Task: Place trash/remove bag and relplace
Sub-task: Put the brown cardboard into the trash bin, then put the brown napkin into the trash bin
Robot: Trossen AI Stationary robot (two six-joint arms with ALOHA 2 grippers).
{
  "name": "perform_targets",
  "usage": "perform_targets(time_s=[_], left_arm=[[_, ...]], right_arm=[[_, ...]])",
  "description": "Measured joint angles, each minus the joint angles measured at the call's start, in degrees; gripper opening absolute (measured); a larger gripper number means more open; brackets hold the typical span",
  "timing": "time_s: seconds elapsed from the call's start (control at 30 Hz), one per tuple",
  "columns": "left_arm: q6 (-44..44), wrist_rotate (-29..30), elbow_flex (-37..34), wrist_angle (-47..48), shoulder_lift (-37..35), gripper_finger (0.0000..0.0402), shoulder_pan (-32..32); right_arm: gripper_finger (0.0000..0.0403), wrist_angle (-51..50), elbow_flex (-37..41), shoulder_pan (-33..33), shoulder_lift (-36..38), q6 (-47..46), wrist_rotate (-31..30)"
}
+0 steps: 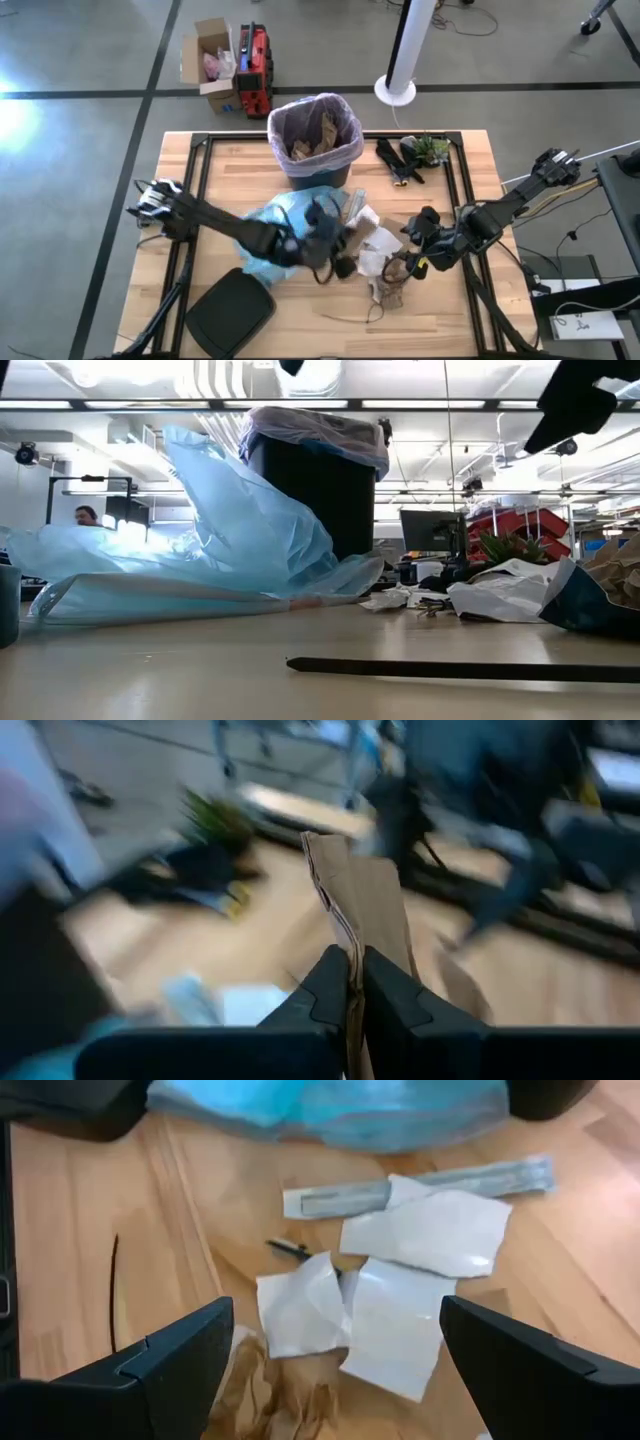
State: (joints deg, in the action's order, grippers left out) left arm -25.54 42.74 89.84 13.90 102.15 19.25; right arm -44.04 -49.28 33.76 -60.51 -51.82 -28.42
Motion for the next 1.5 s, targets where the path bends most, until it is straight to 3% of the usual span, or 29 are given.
perform_targets(time_s=[0.23,0.47,0.77,1.07,1.2,1.5], left_arm=[[5.05,0.02,0.02,0.38,-8.6,0.0005,-8.99],[15.45,-0.19,0.15,-0.31,-13.92,0.0006,-19.28],[24.11,-1.69,0.13,1.41,-15.26,0.001,-30.46],[30.2,-5.23,0.02,4.84,-15.17,0.0014,-33.96],[30.82,-6.38,0.02,6.29,-15.17,0.0048,-34.04],[29.32,-5.52,-0.29,10.26,-15.14,0.0174,-34.15]], right_arm=[[0.0341,0.44,0.02,0.0,0.45,0.2,-4.0],[0.0341,1.03,0.11,0.0,-0.13,0.92,-4.83],[0.0341,0.97,0.17,-0.92,-0.3,4.92,-7.74],[0.0341,0.86,0.17,-3.4,-0.28,9.45,-7.66],[0.0341,0.96,0.17,-5.16,-0.24,12.21,-7.48],[0.0341,1.66,0.2,-6.93,-0.13,13.46,-7.13]])
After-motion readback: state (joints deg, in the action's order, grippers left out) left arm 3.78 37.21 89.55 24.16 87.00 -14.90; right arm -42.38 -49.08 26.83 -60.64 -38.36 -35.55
